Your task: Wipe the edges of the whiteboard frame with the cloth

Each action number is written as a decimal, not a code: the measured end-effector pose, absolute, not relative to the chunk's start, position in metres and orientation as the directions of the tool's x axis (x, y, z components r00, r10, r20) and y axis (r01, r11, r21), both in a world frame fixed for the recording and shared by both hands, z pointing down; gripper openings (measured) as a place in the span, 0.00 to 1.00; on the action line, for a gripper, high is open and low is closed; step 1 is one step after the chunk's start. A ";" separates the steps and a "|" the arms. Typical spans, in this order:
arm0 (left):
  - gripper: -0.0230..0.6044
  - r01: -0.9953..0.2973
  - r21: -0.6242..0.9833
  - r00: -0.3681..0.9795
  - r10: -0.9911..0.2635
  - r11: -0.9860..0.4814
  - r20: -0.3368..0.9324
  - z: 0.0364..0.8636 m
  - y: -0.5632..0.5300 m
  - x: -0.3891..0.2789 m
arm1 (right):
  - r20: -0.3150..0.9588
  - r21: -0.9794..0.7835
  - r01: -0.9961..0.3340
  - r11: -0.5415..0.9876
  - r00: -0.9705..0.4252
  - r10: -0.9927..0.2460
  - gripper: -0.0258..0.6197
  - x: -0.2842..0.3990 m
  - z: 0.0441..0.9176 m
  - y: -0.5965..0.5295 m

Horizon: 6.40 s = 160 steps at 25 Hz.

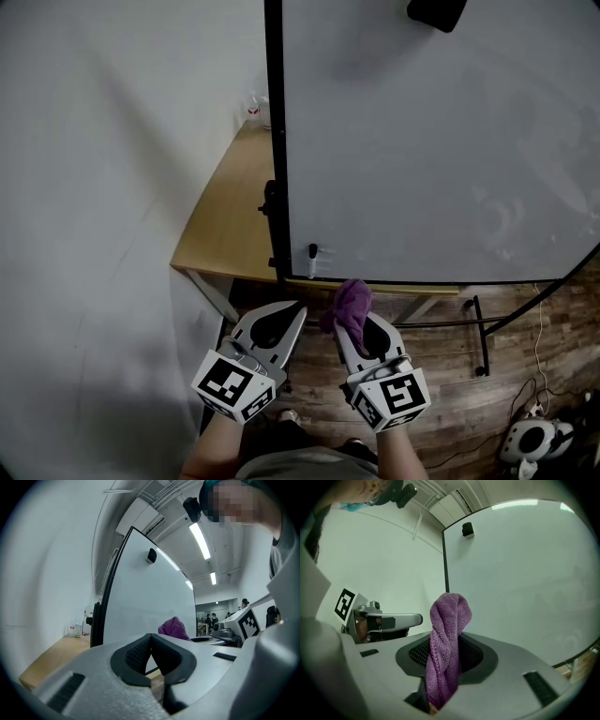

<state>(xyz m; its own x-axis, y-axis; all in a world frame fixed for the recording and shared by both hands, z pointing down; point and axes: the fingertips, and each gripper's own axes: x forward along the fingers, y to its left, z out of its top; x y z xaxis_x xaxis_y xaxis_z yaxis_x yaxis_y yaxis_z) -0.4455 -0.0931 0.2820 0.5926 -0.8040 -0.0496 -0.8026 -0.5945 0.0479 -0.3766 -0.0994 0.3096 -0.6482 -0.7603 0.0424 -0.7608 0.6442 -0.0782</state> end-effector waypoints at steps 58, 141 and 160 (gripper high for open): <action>0.06 -0.801 0.173 0.588 -0.807 -0.573 0.052 0.415 -0.168 -0.531 | 0.395 -0.073 -0.804 0.590 -0.566 -0.723 0.26 -0.490 0.537 -0.228; 0.06 -0.763 0.175 0.638 -0.769 -0.622 0.048 0.402 -0.184 -0.381 | 0.468 -0.006 -0.944 0.331 -0.295 -0.833 0.18 -0.266 0.553 -0.278; 0.06 -0.808 0.186 0.575 -0.818 -0.559 0.037 0.402 -0.182 -0.325 | 0.475 -0.001 -0.935 0.355 -0.313 -0.822 0.18 -0.194 0.556 -0.285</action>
<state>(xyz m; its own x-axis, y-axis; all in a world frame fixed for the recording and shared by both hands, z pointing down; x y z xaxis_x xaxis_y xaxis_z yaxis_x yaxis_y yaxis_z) -0.3252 -0.1824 0.4020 0.5745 -0.8176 0.0374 -0.8079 -0.5592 0.1861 -0.1939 -0.2846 0.5560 -0.3129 -0.8223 0.4753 -0.9349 0.3550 -0.0015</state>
